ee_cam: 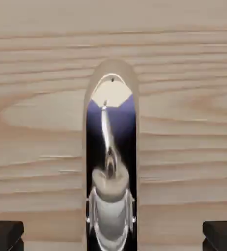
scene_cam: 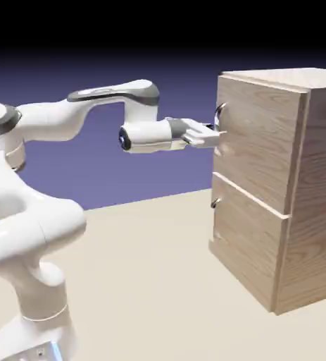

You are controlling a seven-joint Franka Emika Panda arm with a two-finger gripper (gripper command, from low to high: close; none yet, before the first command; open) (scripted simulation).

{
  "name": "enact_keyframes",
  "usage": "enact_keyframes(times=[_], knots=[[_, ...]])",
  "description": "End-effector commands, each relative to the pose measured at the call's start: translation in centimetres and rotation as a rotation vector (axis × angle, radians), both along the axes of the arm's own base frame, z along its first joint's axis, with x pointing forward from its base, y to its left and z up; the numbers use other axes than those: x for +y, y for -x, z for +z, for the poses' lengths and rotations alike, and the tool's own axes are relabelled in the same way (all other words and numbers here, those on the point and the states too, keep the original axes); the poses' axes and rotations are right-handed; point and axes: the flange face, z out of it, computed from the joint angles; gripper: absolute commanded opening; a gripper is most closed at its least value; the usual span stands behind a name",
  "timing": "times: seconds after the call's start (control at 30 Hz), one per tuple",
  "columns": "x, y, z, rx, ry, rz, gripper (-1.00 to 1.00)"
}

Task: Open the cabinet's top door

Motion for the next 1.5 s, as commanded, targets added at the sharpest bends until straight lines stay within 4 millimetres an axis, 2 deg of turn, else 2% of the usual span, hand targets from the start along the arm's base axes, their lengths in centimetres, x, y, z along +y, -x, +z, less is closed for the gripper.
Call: enact_keyframes(times=[0.0, 0.27, 0.6, 1.0, 1.47], knots=[[-0.3, 0.7, 0.0, 0.000, 0.000, 0.024, -1.00], [-3.1, 5.5, 0.0, 0.000, 0.000, 0.195, -1.00], [-5.5, 8.5, 0.0, 0.000, 0.000, 0.316, -1.00], [-11.9, 14.1, 0.0, 0.000, 0.000, 0.580, -1.00], [-19.6, 17.7, 0.0, 0.000, 0.000, 0.845, -1.00]])
